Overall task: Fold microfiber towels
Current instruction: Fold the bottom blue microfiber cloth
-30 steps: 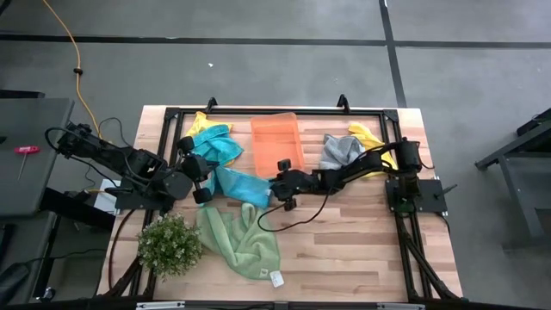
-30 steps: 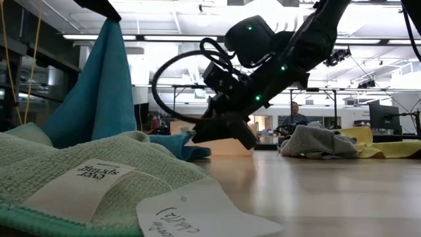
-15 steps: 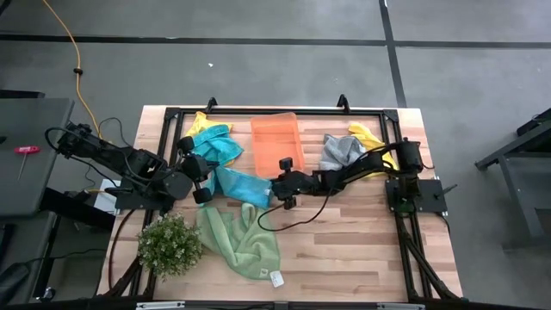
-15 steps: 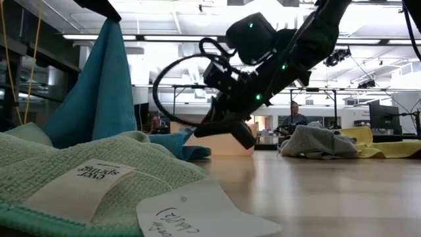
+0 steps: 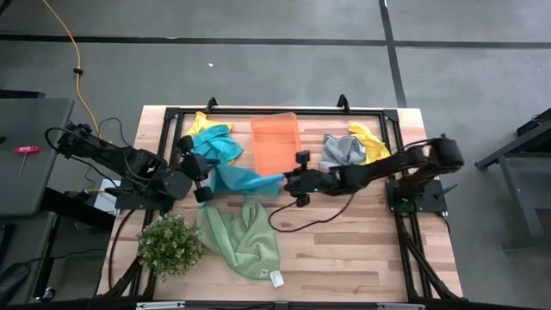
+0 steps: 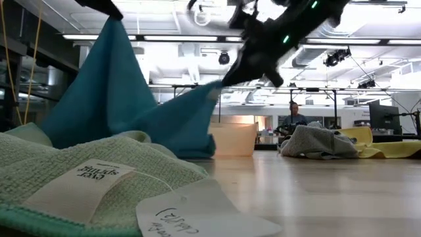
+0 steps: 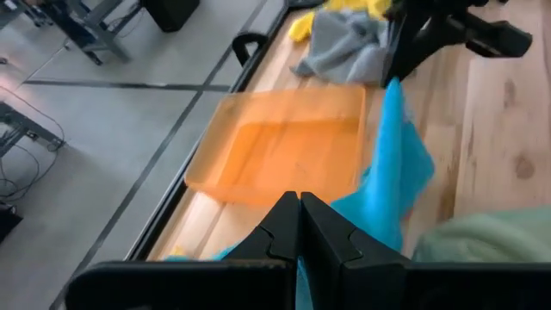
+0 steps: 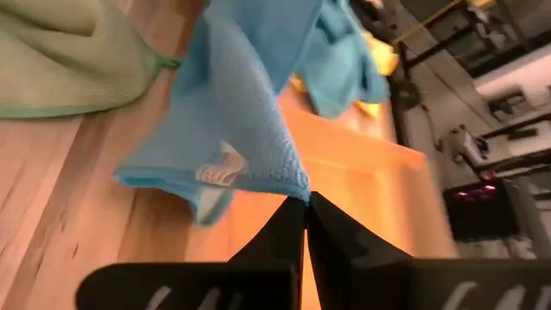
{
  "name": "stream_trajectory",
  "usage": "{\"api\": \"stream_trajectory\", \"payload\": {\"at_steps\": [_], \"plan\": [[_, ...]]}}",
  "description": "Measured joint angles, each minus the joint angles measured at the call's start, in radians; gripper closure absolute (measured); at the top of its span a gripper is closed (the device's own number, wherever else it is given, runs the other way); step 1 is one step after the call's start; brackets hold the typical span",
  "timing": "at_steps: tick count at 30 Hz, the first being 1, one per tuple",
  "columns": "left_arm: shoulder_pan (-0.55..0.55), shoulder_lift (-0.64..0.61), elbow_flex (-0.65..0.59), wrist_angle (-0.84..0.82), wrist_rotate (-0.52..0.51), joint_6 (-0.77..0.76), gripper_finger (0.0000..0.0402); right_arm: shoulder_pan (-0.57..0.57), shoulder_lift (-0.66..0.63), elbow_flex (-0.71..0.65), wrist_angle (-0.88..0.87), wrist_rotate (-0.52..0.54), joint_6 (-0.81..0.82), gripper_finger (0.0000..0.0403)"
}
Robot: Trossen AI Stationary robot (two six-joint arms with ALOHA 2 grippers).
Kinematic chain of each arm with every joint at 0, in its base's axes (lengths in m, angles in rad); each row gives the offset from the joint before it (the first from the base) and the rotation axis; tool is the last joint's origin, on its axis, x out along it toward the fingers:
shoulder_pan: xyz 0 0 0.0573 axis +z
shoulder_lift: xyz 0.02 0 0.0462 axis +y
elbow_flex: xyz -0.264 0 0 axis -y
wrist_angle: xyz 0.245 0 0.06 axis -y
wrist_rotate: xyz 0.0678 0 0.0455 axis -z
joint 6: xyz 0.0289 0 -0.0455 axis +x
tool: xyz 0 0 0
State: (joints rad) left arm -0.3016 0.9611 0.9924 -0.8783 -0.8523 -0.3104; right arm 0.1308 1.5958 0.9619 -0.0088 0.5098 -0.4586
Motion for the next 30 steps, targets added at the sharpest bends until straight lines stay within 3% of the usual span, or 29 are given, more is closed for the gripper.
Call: {"api": "stream_trajectory", "payload": {"at_steps": [14, 21, 30], "plan": [[0.027, 0.000, 0.000, 0.383, 0.008, 0.323, 0.0402, 0.172, -0.513, 0.000, -0.411, 0.270, 0.193, 0.0403], [0.115, -0.013, 0.000, 0.463, 0.006, 0.515, 0.0402, 0.197, -0.630, 0.000, -0.483, 0.319, 0.217, 0.0403], [0.152, -0.095, 0.000, 0.402, -0.062, 0.529, 0.0402, 0.197, -0.691, 0.000, -0.538, 0.380, 0.221, 0.0403]]}}
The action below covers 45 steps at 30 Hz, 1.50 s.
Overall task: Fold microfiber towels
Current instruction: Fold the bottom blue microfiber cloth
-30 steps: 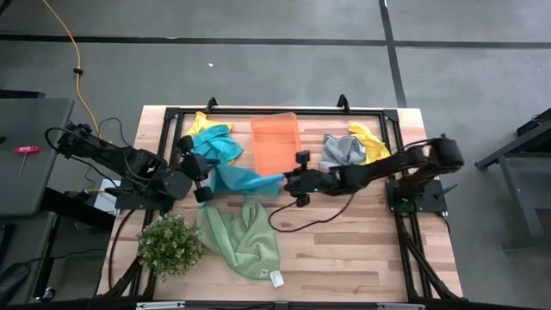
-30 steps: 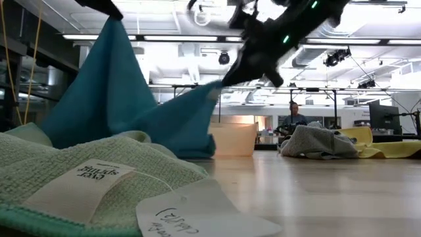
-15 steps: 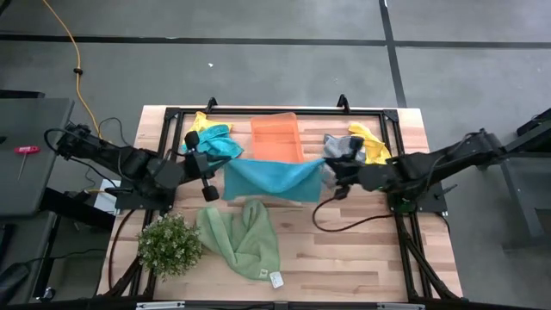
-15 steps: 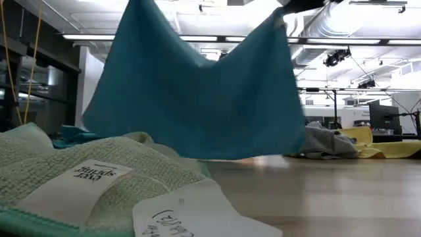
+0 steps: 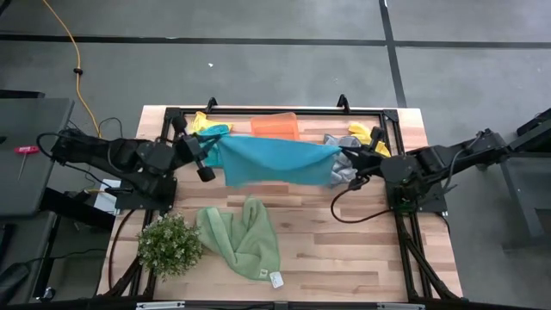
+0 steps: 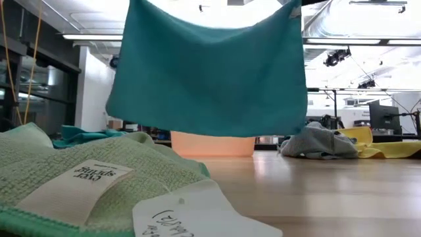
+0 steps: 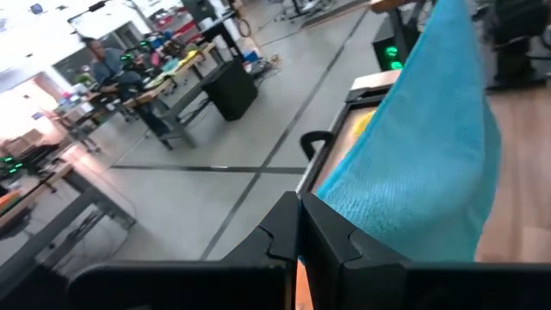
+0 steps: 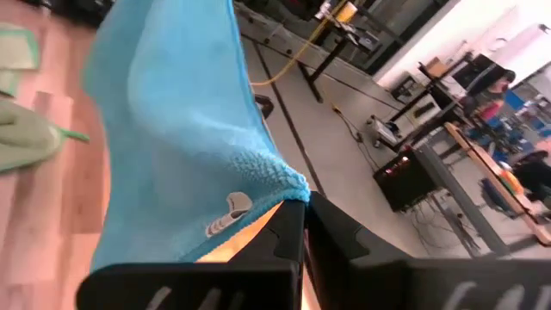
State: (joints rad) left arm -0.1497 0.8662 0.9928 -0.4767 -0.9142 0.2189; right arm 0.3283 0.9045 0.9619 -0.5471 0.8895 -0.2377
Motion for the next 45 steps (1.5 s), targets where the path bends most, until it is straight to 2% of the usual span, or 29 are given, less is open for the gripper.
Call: {"api": "stream_trajectory", "payload": {"at_steps": [7, 12, 21, 26, 33, 38, 45], "plan": [[0.000, -0.021, 0.000, -0.128, -0.007, -0.068, 0.0402, 0.000, -0.003, 0.000, -0.044, 0.016, 0.039, 0.0403], [-0.001, -0.006, 0.000, -0.254, 0.000, -0.172, 0.0402, 0.000, -0.003, 0.000, -0.074, -0.033, 0.081, 0.0403], [-0.017, 0.014, -0.008, -0.407, 0.130, -0.368, 0.0402, 0.034, 0.003, 0.000, -0.250, -0.130, 0.276, 0.0403], [-0.086, 0.014, -0.101, -0.384, 0.132, -0.422, 0.0401, 0.125, 0.031, 0.000, -0.362, -0.131, 0.432, 0.0403], [-0.224, 0.013, -0.249, -0.281, 0.133, -0.556, 0.0402, 0.255, 0.139, 0.000, -0.385, -0.152, 0.600, 0.0403], [-0.315, 0.021, -0.300, -0.173, 0.143, -0.622, 0.0402, 0.329, 0.266, 0.000, -0.387, -0.209, 0.741, 0.0403], [-0.410, 0.068, -0.309, -0.151, 0.144, -0.767, 0.0402, 0.434, 0.455, 0.000, -0.374, -0.257, 0.941, 0.0403]]}}
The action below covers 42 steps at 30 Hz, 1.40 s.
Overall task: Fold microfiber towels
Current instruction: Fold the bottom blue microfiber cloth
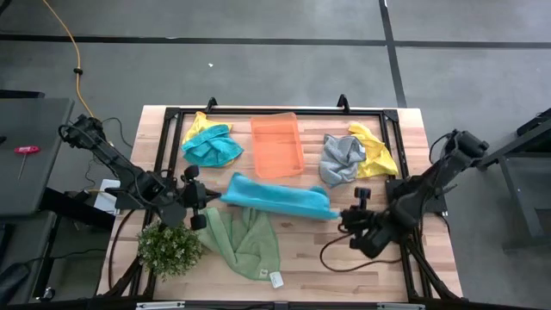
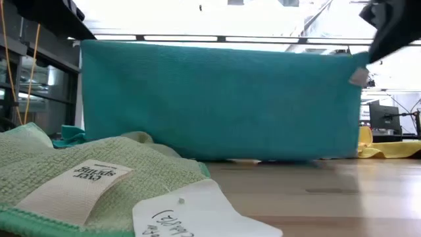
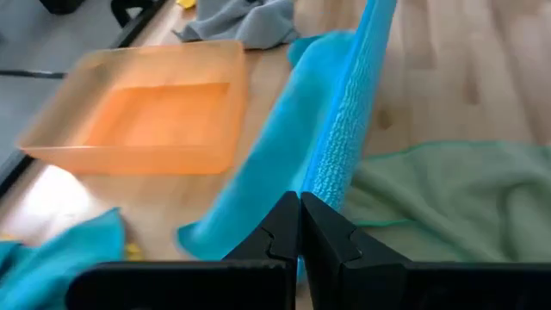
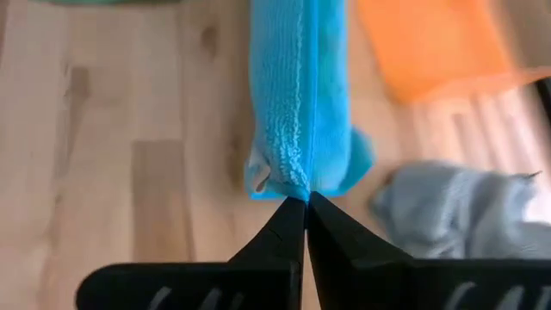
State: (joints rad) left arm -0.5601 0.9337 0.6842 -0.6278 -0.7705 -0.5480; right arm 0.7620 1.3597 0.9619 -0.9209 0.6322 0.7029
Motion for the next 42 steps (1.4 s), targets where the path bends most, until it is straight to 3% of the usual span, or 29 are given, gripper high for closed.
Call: {"api": "stream_trajectory", "payload": {"at_steps": [8, 18, 26, 33, 42], "plan": [[-0.076, 0.097, 0.000, 0.122, 0.045, -0.133, 0.0402, 0.097, 0.072, 0.000, 0.010, -0.033, 0.144, 0.0403], [-0.123, 0.123, 0.039, 0.319, 0.074, -0.132, 0.0402, 0.159, -0.044, 0.000, 0.013, 0.056, 0.184, 0.0403], [-0.128, 0.123, 0.070, 0.304, -0.025, -0.031, 0.0402, 0.159, -0.154, 0.000, 0.017, 0.145, 0.112, 0.0403], [-0.128, 0.115, 0.070, 0.265, -0.203, 0.067, 0.0402, 0.160, -0.237, 0.000, 0.022, 0.238, 0.038, 0.0403], [-0.182, 0.040, 0.070, 0.277, -0.261, 0.125, 0.0402, 0.171, -0.255, 0.000, 0.078, 0.283, -0.099, 0.0403]]}}
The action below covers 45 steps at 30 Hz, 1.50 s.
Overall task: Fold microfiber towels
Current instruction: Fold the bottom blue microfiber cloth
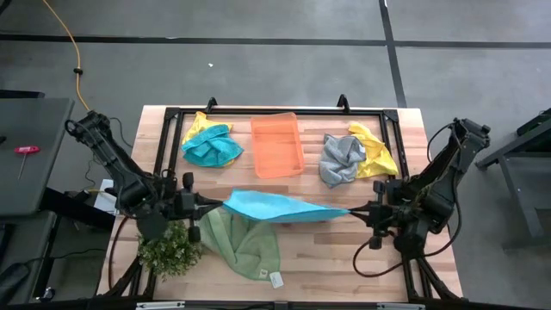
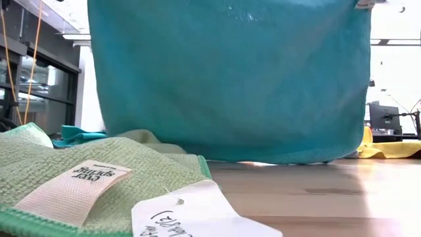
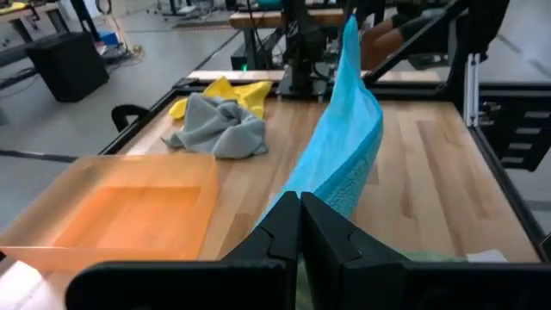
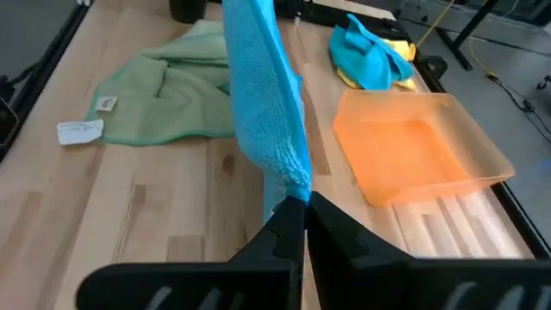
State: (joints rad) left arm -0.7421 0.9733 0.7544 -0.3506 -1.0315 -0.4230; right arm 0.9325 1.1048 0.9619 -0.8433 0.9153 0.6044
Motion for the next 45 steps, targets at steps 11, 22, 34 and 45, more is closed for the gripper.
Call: {"api": "stream_trajectory", "payload": {"at_steps": [11, 22, 34, 45], "plan": [[-0.122, -0.046, 0.000, -0.003, 0.080, -0.082, 0.0402, 0.000, 0.072, 0.000, 0.055, -0.080, 0.018, 0.0403], [-0.191, 0.238, 0.000, -0.040, 0.357, -0.394, 0.0402, 0.000, 0.275, 0.000, 0.207, -0.358, 0.121, 0.0403], [-0.195, 0.426, 0.000, 0.088, 0.628, -0.452, 0.0402, 0.002, 0.426, 0.000, 0.296, -0.744, 0.350, 0.0402], [-0.046, 0.310, -0.001, 0.063, 0.568, -0.239, 0.0401, -0.055, 0.344, 0.000, 0.231, -0.443, 0.222, 0.0402]]}}
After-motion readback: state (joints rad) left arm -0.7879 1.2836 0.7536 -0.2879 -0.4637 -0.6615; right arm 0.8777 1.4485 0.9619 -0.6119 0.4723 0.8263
